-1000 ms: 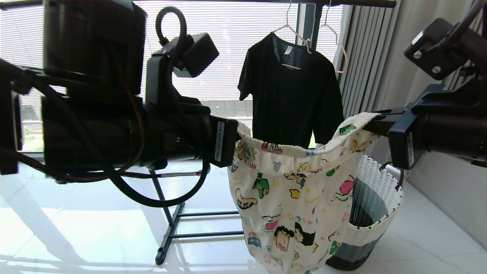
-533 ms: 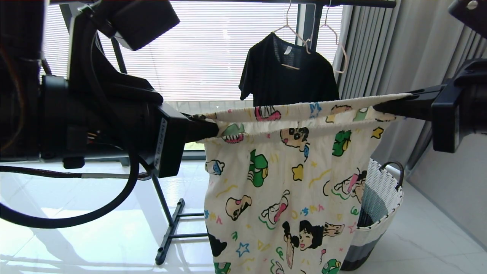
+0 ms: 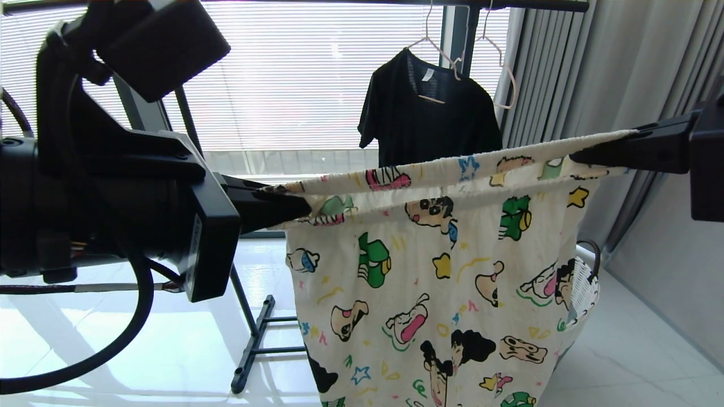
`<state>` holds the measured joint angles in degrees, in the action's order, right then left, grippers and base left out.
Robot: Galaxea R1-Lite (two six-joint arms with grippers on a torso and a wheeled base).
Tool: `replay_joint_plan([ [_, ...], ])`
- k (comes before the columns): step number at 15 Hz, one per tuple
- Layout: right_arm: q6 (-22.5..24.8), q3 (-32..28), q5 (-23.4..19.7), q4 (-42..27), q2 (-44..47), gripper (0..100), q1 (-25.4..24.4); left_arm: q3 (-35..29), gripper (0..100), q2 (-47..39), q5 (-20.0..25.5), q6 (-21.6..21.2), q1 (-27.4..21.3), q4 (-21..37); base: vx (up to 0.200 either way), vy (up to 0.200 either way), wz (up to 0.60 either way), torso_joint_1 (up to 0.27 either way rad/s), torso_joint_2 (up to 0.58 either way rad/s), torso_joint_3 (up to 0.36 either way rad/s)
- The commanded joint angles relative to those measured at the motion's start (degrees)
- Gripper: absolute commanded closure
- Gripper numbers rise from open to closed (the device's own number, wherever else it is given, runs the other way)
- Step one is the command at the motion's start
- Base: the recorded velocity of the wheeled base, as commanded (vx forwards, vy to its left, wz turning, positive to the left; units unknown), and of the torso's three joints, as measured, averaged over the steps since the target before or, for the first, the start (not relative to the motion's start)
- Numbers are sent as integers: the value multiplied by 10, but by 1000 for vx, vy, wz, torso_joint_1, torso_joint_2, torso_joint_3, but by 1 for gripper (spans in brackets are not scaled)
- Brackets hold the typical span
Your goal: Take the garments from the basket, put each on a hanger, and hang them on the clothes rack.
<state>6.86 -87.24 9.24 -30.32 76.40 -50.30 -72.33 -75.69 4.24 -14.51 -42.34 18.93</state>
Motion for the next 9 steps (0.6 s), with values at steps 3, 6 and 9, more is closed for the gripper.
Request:
replay_joint_plan([
  [3, -16, 22, 1, -2, -15, 100, -18, -21, 100, -41, -1, -3, 2, -68, 0, 0, 0, 0, 0, 0],
  [6, -25, 52, 2, -10, -45, 100, -38, -85, 100, -95, 0, 1, 2, -70, 0, 0, 0, 0, 0, 0],
  [9, -26, 65, 1, -11, -47, 100, -80, -144, 100, -139, 0, 1, 2, -70, 0, 0, 0, 0, 0, 0],
])
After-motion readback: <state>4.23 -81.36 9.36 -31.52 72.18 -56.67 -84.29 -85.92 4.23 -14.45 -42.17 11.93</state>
